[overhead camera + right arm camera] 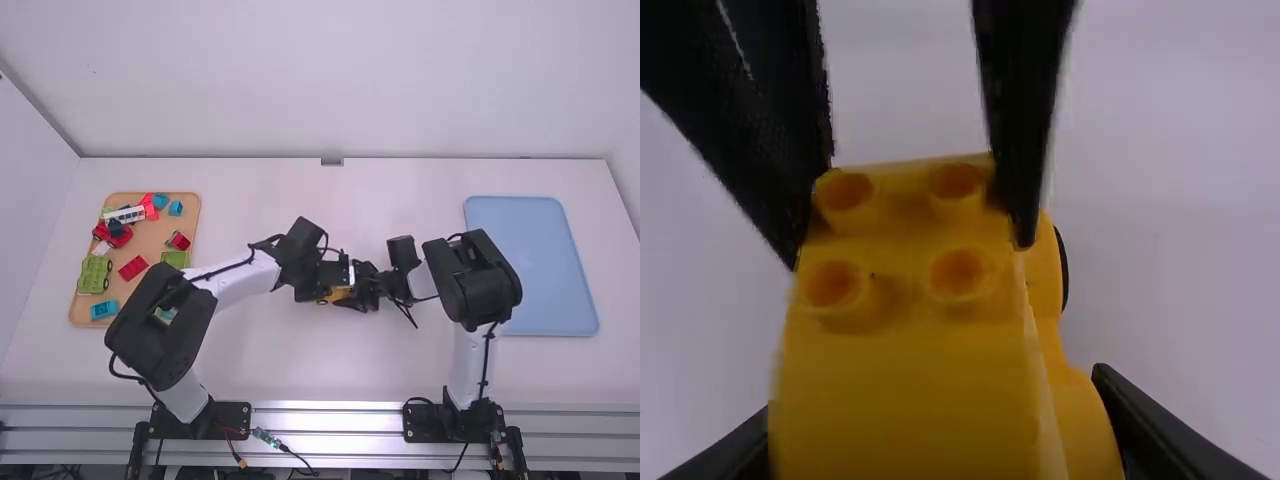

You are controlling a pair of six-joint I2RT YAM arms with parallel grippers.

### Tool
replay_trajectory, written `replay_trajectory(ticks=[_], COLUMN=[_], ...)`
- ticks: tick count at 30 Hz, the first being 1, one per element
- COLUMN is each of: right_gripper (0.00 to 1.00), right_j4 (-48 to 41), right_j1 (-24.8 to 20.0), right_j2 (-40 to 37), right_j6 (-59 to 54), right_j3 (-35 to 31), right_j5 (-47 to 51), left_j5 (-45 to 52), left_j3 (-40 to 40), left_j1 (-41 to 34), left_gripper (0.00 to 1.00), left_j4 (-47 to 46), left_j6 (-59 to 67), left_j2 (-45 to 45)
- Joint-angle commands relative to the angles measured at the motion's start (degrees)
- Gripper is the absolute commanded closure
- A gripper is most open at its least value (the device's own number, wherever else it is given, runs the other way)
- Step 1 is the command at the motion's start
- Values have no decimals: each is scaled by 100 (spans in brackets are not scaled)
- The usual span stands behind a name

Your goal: Assemble lego blocks to make yellow taxi

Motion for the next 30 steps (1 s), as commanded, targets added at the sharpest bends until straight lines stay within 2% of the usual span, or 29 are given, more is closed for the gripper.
replay_trajectory(ticks=[1,22,25,30], right_gripper=[54,56,55,58], right_j4=[-60,-62,-148,-384], right_j1=[48,48,50,48], right_j2=[33,33,33,33], right_j6=[111,-765,-769,-1158], right_j3=[50,-273,-271,-264], right_j5=[-66,-70,-74,-136], left_j5=[-393,-483,-791,-319], left_j3=[-149,-155,-157,-66], left_j1=[-37,83,120,120], left_gripper=[99,99,99,99], left_j4=[125,0,24,-17], left_j6=[-497,-200,-204,-187], left_j2=[195,315,372,393])
